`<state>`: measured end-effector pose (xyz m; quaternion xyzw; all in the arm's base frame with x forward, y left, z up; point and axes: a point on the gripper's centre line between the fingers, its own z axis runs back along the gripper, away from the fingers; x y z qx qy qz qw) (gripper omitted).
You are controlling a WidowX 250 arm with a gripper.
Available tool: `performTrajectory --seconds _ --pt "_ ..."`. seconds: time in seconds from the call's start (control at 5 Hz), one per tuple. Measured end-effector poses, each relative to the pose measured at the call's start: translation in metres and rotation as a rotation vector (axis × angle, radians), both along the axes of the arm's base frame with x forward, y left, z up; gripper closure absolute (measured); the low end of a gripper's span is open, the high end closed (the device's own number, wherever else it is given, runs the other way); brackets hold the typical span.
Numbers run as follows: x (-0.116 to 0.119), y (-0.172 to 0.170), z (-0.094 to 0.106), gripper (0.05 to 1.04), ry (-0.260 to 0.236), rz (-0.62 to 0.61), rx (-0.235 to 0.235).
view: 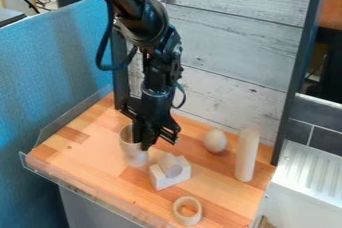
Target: Put a cylinder on the ring
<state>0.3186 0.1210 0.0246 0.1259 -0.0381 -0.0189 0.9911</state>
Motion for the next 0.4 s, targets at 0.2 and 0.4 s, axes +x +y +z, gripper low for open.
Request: performTrajectory --seconds 0.2,0.4 --pt "-0.012 -0.009 0.003 0.979 -0.054 -0.024 0.069" --pt "-0.024 -0.018 0.012 0.979 -0.035 -0.071 0.059"
